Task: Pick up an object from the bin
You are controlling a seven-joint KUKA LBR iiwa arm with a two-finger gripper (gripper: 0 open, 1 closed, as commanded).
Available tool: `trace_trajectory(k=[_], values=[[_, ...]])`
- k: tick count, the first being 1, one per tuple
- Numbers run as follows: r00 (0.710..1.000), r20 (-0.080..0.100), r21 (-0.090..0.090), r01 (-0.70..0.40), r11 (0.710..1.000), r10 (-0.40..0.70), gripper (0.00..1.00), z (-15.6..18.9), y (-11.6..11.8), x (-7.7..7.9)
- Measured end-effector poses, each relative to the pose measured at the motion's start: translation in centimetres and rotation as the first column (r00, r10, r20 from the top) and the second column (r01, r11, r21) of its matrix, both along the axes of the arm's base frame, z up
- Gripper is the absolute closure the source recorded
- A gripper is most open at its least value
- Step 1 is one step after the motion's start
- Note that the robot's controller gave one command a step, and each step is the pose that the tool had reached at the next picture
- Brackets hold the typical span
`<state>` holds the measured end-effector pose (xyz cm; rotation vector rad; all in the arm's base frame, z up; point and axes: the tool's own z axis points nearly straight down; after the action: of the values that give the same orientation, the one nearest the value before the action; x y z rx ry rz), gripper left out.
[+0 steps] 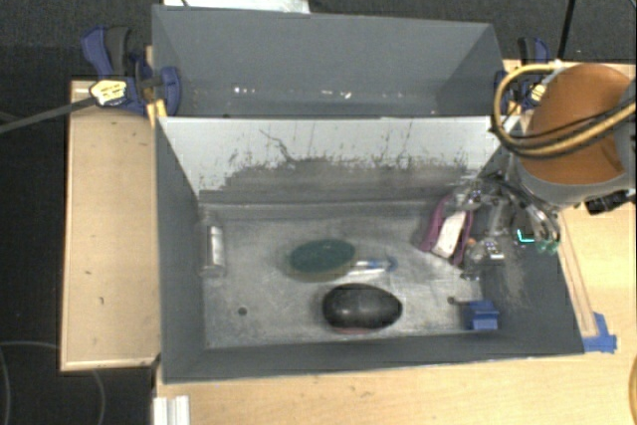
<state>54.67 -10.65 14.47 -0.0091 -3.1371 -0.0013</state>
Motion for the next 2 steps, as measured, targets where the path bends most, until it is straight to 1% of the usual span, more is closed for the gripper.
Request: trace_trajectory(k=[1, 2], values=[[1.000, 0.010, 0.001, 0.030, 1.000, -0.030, 0.00, -7.5, 7.6, -5.0], [0.999, 0.013, 0.001, 0.030, 1.000, -0.030, 0.00, -7.2, 13.2, -6.5]])
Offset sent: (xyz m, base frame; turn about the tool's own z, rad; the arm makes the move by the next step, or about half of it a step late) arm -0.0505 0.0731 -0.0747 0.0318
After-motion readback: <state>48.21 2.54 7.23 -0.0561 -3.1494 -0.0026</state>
